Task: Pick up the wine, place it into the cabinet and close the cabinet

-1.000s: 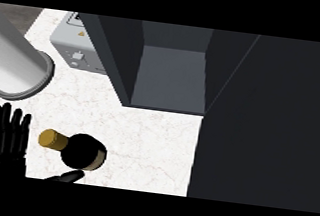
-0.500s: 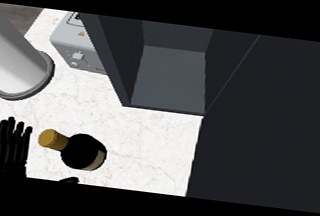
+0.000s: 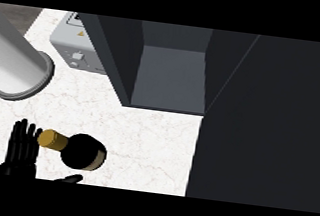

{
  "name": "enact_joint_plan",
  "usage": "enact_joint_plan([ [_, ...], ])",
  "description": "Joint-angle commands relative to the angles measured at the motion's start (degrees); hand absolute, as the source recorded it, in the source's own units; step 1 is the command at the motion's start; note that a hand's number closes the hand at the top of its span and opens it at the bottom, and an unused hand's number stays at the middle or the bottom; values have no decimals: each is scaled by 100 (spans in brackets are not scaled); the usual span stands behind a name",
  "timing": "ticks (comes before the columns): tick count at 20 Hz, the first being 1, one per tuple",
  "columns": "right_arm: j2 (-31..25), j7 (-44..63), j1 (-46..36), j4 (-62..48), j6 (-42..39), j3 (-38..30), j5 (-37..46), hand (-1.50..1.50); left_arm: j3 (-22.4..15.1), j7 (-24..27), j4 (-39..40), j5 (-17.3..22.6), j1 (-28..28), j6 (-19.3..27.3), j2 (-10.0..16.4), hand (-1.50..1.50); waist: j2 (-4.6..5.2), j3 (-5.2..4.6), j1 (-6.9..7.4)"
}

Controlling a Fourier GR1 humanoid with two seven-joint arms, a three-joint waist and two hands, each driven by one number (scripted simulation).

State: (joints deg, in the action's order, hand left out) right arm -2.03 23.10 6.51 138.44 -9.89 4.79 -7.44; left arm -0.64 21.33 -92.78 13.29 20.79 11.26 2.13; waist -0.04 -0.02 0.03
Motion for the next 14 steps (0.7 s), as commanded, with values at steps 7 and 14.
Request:
enact_joint_plan([
  [7,-15,481,-418,215,215,-123,-82,-150,206,546,1215,77,-536,-351,-53,-150,1,0,-3],
  [14,24,-74,276,170,-109,29,22,-150,641,1131,2778,204,-1467,-556,-10,-150,3,0,-30],
])
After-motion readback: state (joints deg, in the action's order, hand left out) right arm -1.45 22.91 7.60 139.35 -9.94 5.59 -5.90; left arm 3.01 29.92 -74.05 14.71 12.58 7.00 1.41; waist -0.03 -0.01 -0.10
